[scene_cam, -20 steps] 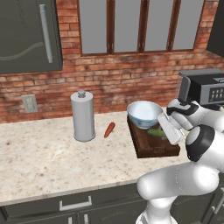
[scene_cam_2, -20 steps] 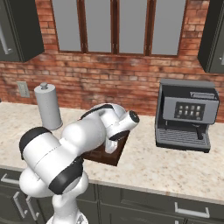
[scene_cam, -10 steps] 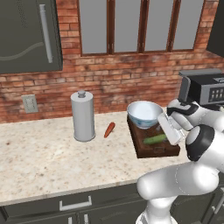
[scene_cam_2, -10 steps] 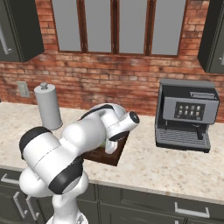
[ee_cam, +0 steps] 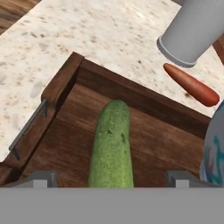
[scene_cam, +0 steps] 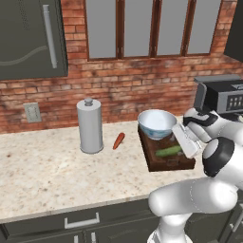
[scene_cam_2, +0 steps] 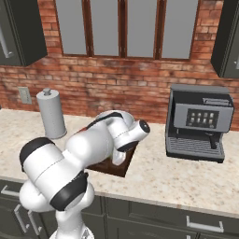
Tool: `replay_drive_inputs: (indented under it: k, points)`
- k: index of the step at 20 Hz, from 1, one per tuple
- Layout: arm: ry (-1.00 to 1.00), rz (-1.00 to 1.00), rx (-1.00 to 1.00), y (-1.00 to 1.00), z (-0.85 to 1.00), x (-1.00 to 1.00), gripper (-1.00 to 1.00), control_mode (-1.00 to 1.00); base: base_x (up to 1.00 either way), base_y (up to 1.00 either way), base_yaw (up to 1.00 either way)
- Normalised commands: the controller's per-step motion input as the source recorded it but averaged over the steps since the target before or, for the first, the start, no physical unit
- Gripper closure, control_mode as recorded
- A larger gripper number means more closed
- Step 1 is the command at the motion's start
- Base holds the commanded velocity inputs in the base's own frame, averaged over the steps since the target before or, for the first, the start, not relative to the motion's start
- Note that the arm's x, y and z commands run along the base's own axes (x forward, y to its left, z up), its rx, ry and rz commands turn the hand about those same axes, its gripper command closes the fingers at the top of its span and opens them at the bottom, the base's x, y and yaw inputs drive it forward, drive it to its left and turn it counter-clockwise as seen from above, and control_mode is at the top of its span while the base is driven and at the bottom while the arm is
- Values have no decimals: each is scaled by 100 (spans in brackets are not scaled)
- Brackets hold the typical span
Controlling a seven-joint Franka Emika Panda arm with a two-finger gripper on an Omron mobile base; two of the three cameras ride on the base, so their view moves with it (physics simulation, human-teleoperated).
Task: Place the two vegetables and bowl onto the tray for setting up a vegetable dip station.
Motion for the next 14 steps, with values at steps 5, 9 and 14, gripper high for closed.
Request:
replay_drive_inputs:
  k: [5, 9, 14]
  points:
    - [0, 0, 0, -3, 13, -15, -100, -100, 0, 0, 0]
    - [0, 0, 0, 0, 31, -17, -100, -100, 0, 0, 0]
    - [1, -1, 0, 1, 36, -24, -100, -100, 0, 0, 0]
